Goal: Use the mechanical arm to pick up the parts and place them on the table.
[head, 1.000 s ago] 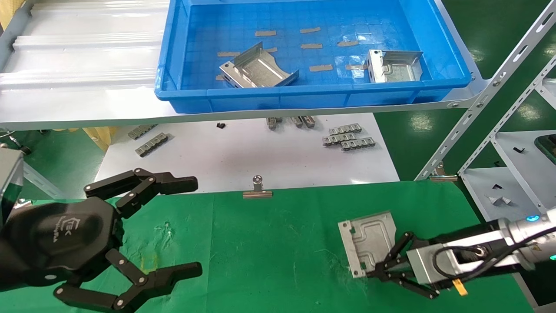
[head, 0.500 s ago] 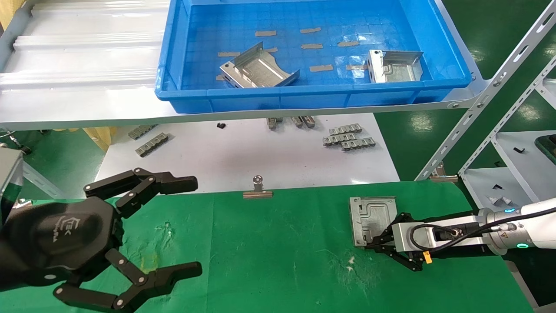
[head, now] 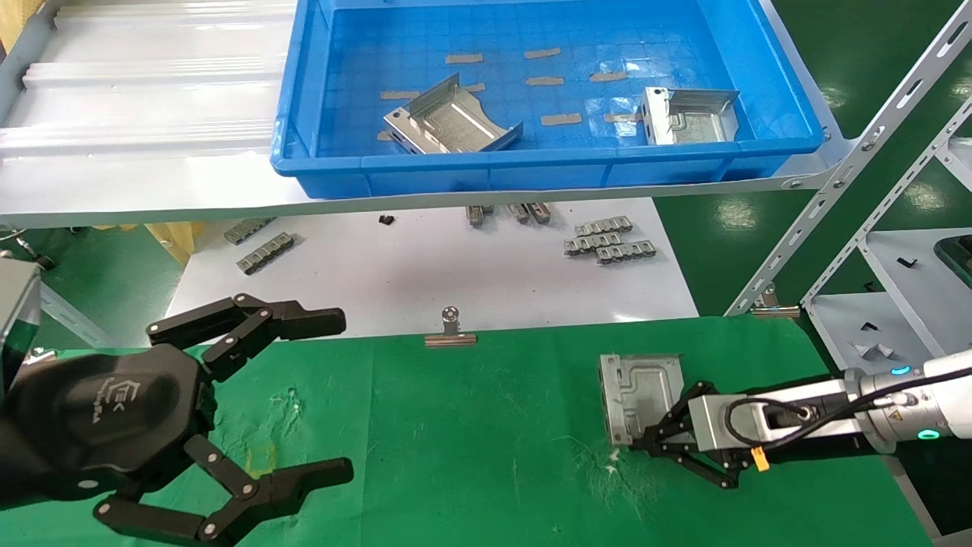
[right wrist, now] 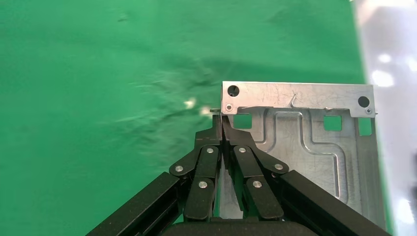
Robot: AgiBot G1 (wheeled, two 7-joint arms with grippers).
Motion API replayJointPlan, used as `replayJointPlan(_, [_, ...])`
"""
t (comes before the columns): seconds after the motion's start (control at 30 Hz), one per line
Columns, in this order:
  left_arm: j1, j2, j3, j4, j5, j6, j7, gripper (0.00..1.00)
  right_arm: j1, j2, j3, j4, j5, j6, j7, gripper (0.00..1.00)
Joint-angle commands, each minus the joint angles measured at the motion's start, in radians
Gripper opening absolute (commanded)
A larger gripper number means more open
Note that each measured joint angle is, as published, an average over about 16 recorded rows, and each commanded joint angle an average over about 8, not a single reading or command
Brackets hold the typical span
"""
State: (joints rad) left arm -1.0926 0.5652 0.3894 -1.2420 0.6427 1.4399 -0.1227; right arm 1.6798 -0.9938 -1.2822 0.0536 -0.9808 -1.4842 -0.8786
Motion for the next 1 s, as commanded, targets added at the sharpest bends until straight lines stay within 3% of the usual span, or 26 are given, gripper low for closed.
replayJointPlan(0.03, [0.0, 0.0, 0.0, 0.0, 0.0, 0.0, 0.0, 1.0, -0.004, -0.003, -0.005, -0.005, -0.007, -0.009, -0.002, 0.41])
replayJointPlan(0.17, [0.0, 0.0, 0.0, 0.0, 0.0, 0.0, 0.0, 1.0, -0.005, -0.01, -0.011, -0.014, -0.016, -0.001, -0.014, 0.9])
replayJointPlan(0.2, [0.0, 0.0, 0.0, 0.0, 0.0, 0.0, 0.0, 1.0, -0.005, -0.012, -0.012, -0.016, -0.018, 0.0, -0.016, 0.98])
replayJointPlan(0.63, [0.0, 0.0, 0.0, 0.0, 0.0, 0.0, 0.0, 1.0, 0.018, -0.022, -0.008, -0.033, -0.012, -0.02, -0.017, 1.0])
replayJointPlan(1.0, [0.0, 0.0, 0.0, 0.0, 0.0, 0.0, 0.0, 1.0, 0.075, 0.01, 0.037, -0.028, 0.056, -0.101, 0.123, 1.0])
